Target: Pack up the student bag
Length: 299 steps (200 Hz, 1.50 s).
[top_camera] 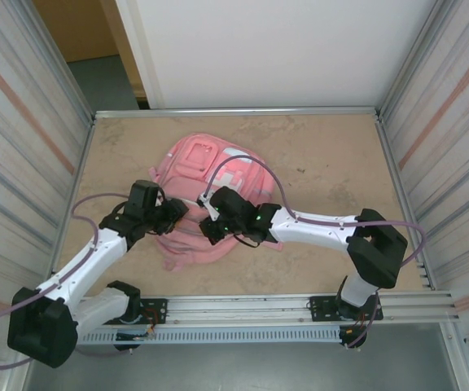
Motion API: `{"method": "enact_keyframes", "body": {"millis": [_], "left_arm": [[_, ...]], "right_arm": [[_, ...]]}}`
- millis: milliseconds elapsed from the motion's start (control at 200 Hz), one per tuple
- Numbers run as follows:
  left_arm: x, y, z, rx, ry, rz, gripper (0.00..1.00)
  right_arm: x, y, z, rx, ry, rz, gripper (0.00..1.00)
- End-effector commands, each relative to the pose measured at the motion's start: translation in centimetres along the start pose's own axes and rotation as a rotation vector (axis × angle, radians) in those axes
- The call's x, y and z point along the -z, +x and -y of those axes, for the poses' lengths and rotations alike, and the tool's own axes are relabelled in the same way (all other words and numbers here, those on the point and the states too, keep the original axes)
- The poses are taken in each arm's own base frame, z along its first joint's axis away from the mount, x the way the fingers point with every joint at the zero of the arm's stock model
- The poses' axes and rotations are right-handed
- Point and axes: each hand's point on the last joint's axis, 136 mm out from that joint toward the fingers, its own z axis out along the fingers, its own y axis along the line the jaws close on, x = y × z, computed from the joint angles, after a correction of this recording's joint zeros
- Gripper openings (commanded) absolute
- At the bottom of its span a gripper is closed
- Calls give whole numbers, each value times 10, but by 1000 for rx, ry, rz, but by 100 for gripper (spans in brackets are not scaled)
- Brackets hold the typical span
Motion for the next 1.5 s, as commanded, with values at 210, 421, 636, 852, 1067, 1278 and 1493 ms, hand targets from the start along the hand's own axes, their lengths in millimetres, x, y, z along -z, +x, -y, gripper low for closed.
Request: {"method": "enact_keyframes", "body": {"millis": [210, 421, 636, 852, 1067, 1278, 1493], "left_arm": [[5, -14, 25, -221, 33, 53, 0], [-4, -1, 28, -297, 43, -95, 0], [-15, 7, 29, -332, 13, -227, 0], [-21, 2, 52, -284, 118, -211, 31], [-12, -18, 75, -319, 160, -142, 55], [40, -80, 84, -552, -22, 192, 99], [76, -127, 52, -875, -222, 627, 99]], "right_arm": [[16, 10, 51, 34, 83, 33, 2], [37, 11, 112, -7, 233, 63, 10], [43, 4, 143, -99, 265, 110, 14], [63, 6, 150, -115, 282, 145, 26], [125, -10, 166, -161, 331, 308, 48], [228, -19, 199, -254, 562, 569, 64], [301, 22, 258, -497, 863, 757, 99]]}}
